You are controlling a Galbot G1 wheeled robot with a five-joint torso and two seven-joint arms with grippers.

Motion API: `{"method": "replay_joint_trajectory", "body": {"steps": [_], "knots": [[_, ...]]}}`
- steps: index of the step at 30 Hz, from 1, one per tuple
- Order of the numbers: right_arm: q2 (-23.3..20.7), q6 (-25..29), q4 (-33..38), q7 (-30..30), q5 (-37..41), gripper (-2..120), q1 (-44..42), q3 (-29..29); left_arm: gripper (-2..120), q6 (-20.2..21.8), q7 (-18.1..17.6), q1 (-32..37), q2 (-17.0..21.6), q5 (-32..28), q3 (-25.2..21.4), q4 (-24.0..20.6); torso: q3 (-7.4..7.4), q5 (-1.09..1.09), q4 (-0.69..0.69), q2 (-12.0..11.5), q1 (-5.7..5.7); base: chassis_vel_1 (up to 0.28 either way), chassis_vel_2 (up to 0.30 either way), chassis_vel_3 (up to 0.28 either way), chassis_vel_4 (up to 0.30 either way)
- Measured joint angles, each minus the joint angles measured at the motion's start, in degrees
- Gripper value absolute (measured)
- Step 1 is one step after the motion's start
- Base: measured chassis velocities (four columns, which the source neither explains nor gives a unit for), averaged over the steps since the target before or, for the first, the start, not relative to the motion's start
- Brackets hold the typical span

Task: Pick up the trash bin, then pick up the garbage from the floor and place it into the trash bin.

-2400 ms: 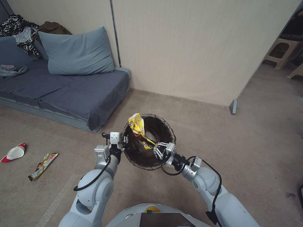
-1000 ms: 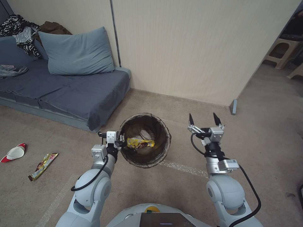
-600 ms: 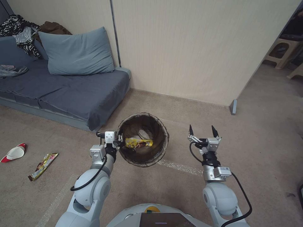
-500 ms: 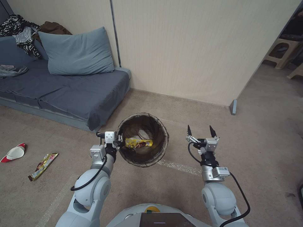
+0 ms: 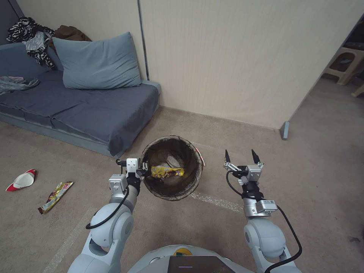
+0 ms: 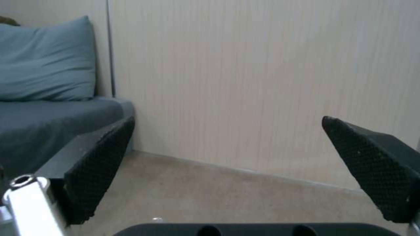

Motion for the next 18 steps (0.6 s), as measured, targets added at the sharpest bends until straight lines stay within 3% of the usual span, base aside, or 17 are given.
{"method": "replay_joint_trajectory", "body": {"steps": [18], "knots": [[-0.68,-0.06,0.56,-0.17,0.0,100,0.53,0.27,0,-0.02,-0.01,0.17,0.17,0.11,0.14,-0.58,0.0,0.0,0.01,0.0,0.0,0.087,0.089,0.093,0.087]]}}
